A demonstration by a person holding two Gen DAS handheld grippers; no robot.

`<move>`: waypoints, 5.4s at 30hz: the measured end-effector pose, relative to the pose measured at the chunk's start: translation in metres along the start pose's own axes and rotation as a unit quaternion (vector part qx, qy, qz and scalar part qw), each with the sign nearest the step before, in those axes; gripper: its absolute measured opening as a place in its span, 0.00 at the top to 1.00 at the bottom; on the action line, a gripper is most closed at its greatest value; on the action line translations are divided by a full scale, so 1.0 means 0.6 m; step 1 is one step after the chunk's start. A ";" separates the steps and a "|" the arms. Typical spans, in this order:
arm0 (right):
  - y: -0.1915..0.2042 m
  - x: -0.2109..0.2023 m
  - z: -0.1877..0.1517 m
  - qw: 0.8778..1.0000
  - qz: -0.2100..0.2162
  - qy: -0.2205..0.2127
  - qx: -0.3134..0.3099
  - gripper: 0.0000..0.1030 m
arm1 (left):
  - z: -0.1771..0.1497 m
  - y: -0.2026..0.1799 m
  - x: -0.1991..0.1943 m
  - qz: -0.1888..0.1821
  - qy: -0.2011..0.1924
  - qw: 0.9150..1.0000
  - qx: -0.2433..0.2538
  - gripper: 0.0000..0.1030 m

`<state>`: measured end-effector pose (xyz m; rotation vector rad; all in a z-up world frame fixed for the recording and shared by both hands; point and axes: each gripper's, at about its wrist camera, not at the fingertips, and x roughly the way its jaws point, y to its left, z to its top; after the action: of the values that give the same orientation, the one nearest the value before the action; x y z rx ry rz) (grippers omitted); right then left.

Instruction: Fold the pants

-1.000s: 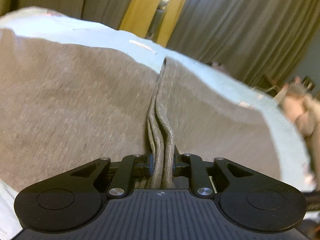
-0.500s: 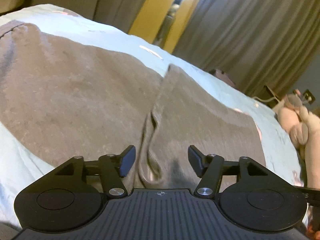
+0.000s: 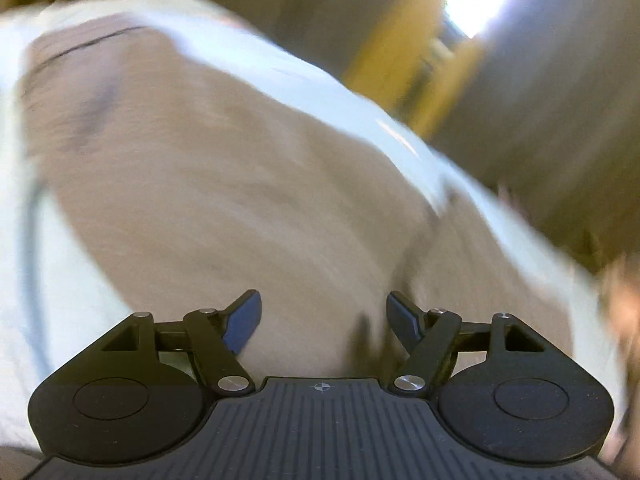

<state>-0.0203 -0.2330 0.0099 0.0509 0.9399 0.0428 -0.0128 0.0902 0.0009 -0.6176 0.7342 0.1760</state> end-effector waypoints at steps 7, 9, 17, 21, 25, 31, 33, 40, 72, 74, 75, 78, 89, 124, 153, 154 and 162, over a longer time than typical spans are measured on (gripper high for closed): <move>0.004 0.015 0.000 0.999 0.047 -0.012 0.011 0.05 | 0.076 0.203 -0.054 -0.051 -0.083 0.970 -0.225 0.21; 0.011 0.021 -0.001 0.999 0.048 -0.013 0.005 0.04 | 0.071 0.250 -0.055 -0.062 -0.086 0.956 -0.275 0.21; 0.013 0.027 -0.002 0.999 0.046 -0.021 0.012 0.04 | 0.077 0.291 -0.028 -0.066 -0.083 0.939 -0.327 0.21; 0.013 0.029 -0.003 0.999 0.045 -0.024 0.014 0.04 | 0.077 0.324 -0.018 -0.086 -0.081 0.931 -0.346 0.21; 0.014 0.028 -0.003 0.999 0.045 -0.025 0.014 0.03 | 0.075 0.346 -0.018 -0.108 -0.108 0.917 -0.369 0.21; 0.016 0.028 -0.003 0.999 0.041 -0.029 0.013 0.04 | 0.079 0.364 -0.007 -0.146 -0.144 0.904 -0.375 0.25; 0.017 0.028 -0.004 0.999 0.040 -0.030 0.013 0.03 | 0.088 0.362 -0.009 -0.129 -0.156 0.914 -0.351 0.36; 0.018 0.028 -0.005 0.999 0.038 -0.034 0.012 0.03 | 0.128 0.333 0.010 -0.082 -0.159 0.948 -0.265 0.38; -0.110 -0.080 -0.004 0.971 0.096 -0.070 0.208 0.04 | -0.176 -0.214 -0.072 -0.219 0.052 0.774 0.591 0.31; -0.120 -0.080 -0.003 0.968 0.114 -0.059 0.214 0.04 | -0.193 -0.195 -0.083 -0.226 0.054 0.769 0.596 0.29; -0.126 -0.077 -0.004 0.966 0.126 -0.052 0.219 0.04 | -0.192 -0.183 -0.093 -0.229 0.054 0.776 0.585 0.26; -0.129 -0.064 -0.002 0.959 0.159 -0.029 0.234 0.04 | -0.159 -0.148 -0.116 -0.232 0.040 0.837 0.494 0.07; -0.119 0.007 0.055 0.935 0.225 0.003 0.273 0.05 | -0.003 0.100 -0.123 -0.062 -0.034 0.997 -0.023 0.06; -0.127 0.113 0.070 0.850 0.329 0.064 0.407 0.25 | -0.014 0.137 -0.090 -0.002 -0.045 0.990 -0.135 0.06; -0.041 -0.190 0.132 0.912 0.296 -0.114 0.259 0.56 | -0.017 0.147 -0.105 -0.022 -0.048 0.987 -0.154 0.06; -0.053 -0.184 0.123 0.914 0.288 -0.108 0.265 0.56 | -0.016 0.147 -0.104 -0.021 -0.047 0.987 -0.154 0.06; -0.108 -0.136 0.083 0.963 0.129 -0.038 0.232 0.34 | -0.009 0.142 -0.090 -0.017 -0.020 0.989 -0.142 0.06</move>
<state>-0.0274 -0.3040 0.1008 0.6058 0.8457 0.0608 -0.0862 0.1591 -0.0052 -0.8958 0.6649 0.2636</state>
